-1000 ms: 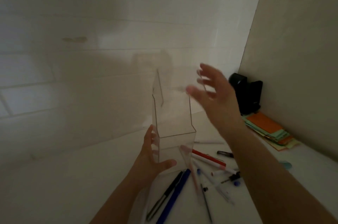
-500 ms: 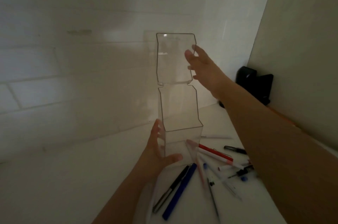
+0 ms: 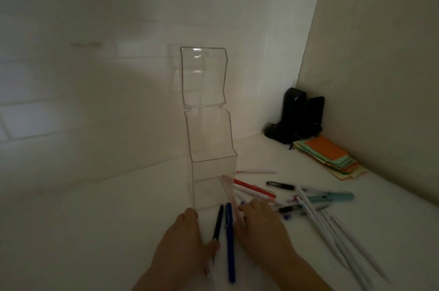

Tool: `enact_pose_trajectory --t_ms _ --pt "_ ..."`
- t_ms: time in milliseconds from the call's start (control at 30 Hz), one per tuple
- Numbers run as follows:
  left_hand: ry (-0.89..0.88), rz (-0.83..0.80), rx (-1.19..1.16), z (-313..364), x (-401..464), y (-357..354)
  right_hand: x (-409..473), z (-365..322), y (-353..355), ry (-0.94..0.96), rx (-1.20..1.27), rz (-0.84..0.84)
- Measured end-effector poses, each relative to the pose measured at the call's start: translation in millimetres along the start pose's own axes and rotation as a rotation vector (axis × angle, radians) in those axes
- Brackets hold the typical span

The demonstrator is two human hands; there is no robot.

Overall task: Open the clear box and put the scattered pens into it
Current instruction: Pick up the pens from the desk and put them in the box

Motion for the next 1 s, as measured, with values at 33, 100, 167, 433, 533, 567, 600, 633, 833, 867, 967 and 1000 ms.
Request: enact_pose_trajectory --t_ms 33,100,167,433,533,567,600,633,833,867,967,1000 --pt "-0.017 -0.001 0.037 5.8 -1.4 -0.1 2.5 -3.1 -3.9 0.000 -0.064 -0.001" --pt "-0.049 0.004 0.130 18.6 -6.4 -1.9 5.7 -6.4 -8.0 -0.015 -0.168 -0.011" --pt "-0.061 -0.004 0.215 29.3 -12.7 -3.8 4.1 -5.8 -7.7 -0.038 -0.228 -0.034" --pt "-0.044 0.028 0.087 26.2 -15.4 -3.1 -21.0 8.6 -2.5 -0.038 -0.320 -0.037" --pt "-0.038 0.054 -0.210 17.9 -12.4 0.1 -22.8 11.6 3.9 -0.049 -0.326 0.002" --pt "-0.026 0.045 -0.332 16.7 -11.5 1.8 -22.6 12.1 6.6 -0.056 -0.338 0.017" --pt "-0.015 0.038 -0.453 16.3 -10.8 3.8 -22.7 12.2 9.1 -0.061 -0.360 0.027" --pt "-0.013 0.044 -0.560 16.5 -10.8 7.1 -22.2 11.3 10.8 -0.057 -0.389 0.031" --pt "-0.147 0.287 -1.029 25.2 -19.7 70.3 -19.5 6.9 13.1 -0.050 -0.586 -0.110" --pt "-0.190 0.328 -1.073 28.5 -20.7 85.7 -18.5 7.7 10.8 -0.053 -0.583 -0.132" --pt "-0.315 0.456 -1.161 37.7 -15.5 130.5 -12.8 6.9 5.5 -0.065 -0.519 -0.175" --pt "-0.353 0.482 -1.171 40.8 -11.0 143.2 -9.9 6.0 5.0 -0.073 -0.486 -0.190"
Point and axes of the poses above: each hand's wrist, its own x-axis towards the middle knuckle, its own y-axis out of the back of the hand, z = x × y, the point moved 4 cm from there along x, towards the middle knuckle, and after that the axes turned 14 degrees about x, right-handed, at the moved point
